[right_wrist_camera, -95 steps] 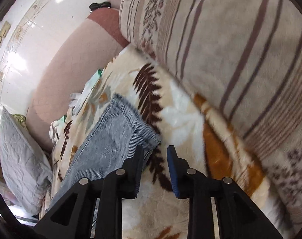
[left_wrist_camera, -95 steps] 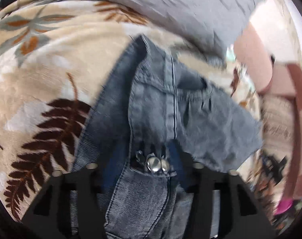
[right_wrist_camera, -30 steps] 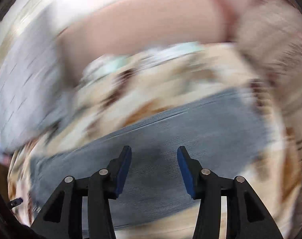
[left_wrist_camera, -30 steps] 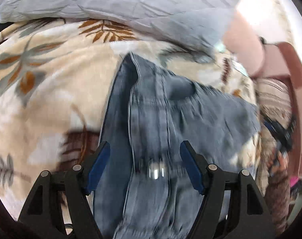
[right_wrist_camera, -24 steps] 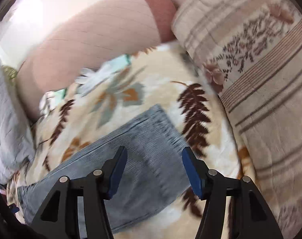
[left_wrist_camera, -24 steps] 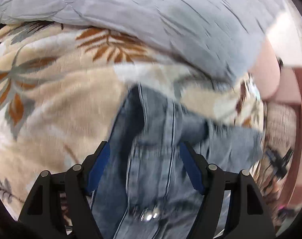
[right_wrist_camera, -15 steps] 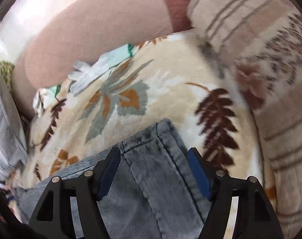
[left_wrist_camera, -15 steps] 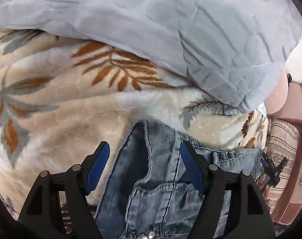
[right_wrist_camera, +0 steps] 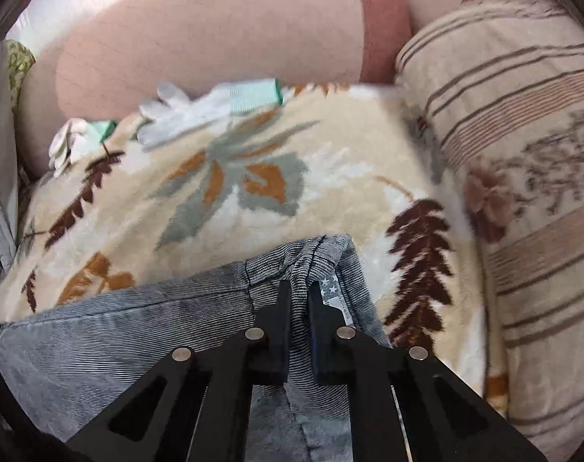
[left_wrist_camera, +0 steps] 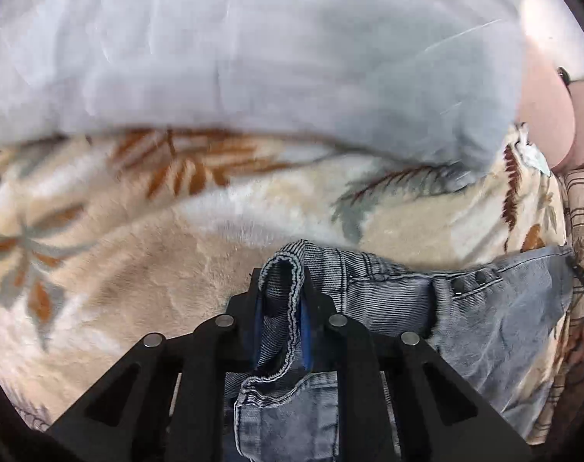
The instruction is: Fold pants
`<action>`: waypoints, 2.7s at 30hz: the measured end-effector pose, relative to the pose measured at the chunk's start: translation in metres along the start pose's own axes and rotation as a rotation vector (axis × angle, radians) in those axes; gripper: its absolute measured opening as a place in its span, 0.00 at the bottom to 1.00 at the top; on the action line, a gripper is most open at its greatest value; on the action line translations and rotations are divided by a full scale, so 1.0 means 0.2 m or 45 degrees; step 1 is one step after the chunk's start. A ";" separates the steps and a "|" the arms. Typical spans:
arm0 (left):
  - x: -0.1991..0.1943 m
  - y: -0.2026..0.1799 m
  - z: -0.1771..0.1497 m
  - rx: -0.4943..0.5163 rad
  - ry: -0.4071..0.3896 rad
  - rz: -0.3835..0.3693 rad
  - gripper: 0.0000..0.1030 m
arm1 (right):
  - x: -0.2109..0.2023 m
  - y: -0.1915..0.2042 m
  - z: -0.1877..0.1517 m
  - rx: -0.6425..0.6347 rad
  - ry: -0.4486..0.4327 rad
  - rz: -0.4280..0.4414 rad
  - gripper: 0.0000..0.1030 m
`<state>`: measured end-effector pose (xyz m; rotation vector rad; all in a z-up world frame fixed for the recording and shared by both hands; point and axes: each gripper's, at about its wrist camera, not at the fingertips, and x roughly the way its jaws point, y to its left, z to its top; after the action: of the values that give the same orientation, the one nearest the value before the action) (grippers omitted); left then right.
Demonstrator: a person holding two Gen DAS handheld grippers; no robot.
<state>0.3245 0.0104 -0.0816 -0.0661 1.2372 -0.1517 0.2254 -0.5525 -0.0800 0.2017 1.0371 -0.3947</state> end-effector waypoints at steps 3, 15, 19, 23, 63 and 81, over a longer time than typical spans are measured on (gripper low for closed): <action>-0.18 -0.02 -0.05 0.024 -0.125 0.010 0.13 | -0.16 -0.07 -0.01 0.057 -0.066 0.044 0.06; -0.85 -0.02 -0.54 0.040 -0.425 -0.065 0.13 | -0.85 -0.31 -0.47 0.166 -0.228 0.140 0.06; -0.92 0.02 -0.81 0.047 -0.415 -0.097 0.12 | -1.00 -0.41 -0.80 0.199 -0.236 0.158 0.06; -0.87 0.07 -1.05 0.022 -0.345 -0.133 0.09 | -1.06 -0.48 -1.11 0.260 -0.205 0.167 0.06; -0.40 0.18 -1.16 -0.366 0.044 -0.468 0.10 | -0.65 0.65 -1.43 0.509 0.295 0.966 0.03; -0.50 0.32 -1.53 -0.360 0.073 -0.460 0.12 | -0.83 0.50 -1.85 0.462 0.372 0.926 0.17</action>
<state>0.0088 0.0995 -0.0961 -0.5352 1.2893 -0.2928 -0.1019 -0.2972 -0.1217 0.9519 1.0927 0.1205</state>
